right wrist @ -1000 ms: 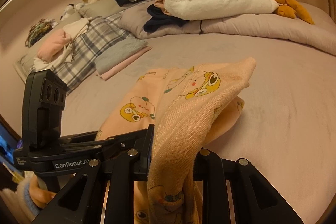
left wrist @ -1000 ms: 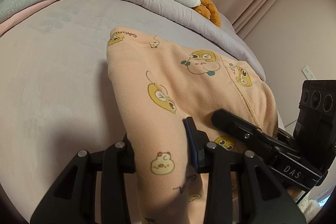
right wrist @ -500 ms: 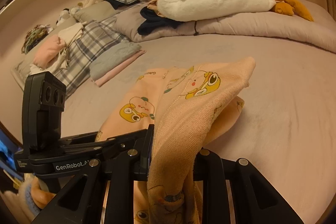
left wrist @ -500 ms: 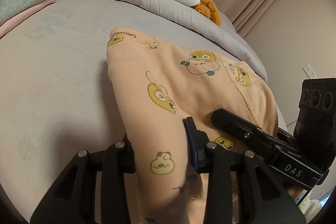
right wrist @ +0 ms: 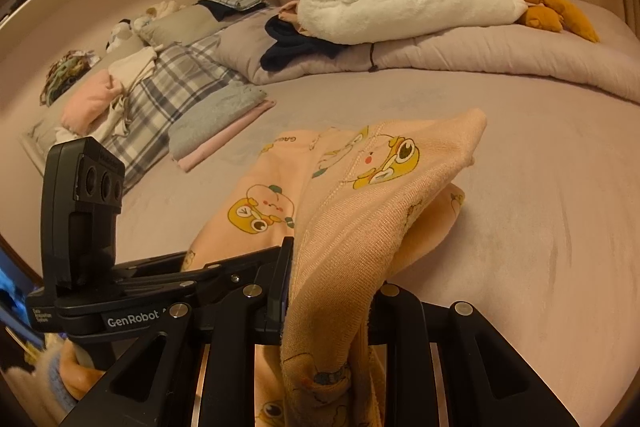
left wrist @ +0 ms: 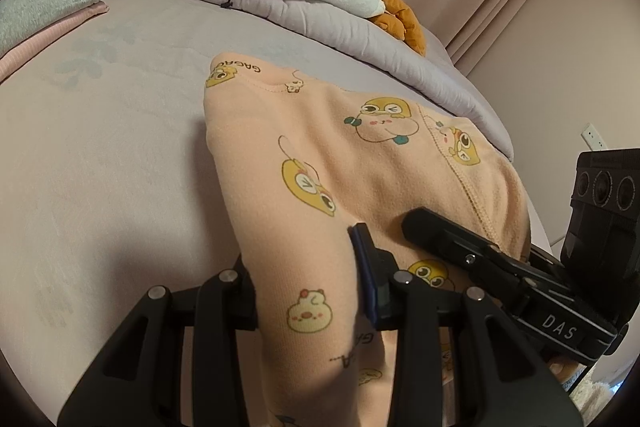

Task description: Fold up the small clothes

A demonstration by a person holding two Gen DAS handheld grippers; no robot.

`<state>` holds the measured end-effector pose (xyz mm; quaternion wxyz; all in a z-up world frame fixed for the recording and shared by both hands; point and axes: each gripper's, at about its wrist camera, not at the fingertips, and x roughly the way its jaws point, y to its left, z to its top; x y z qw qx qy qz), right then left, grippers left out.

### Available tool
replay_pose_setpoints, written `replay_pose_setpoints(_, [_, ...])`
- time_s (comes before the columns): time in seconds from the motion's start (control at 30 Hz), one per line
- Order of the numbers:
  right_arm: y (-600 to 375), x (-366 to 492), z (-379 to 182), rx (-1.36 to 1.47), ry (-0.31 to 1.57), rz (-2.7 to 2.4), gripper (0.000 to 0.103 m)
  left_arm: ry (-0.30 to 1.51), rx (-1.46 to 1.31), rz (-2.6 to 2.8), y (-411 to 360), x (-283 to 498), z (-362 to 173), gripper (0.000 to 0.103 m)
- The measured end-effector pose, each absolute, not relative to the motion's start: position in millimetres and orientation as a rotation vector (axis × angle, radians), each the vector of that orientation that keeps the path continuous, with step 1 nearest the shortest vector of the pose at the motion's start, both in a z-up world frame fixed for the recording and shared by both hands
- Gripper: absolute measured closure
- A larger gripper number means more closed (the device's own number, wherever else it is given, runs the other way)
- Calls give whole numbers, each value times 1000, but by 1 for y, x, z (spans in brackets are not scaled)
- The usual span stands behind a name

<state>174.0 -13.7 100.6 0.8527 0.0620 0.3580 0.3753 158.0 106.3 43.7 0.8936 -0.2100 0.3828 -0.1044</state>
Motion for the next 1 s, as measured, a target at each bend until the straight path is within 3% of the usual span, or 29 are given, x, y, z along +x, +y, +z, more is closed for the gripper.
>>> replay_pose_setpoints(1.0, [-23, 203, 85, 174, 780, 736, 78, 831, -422, -257, 105, 209, 28, 67])
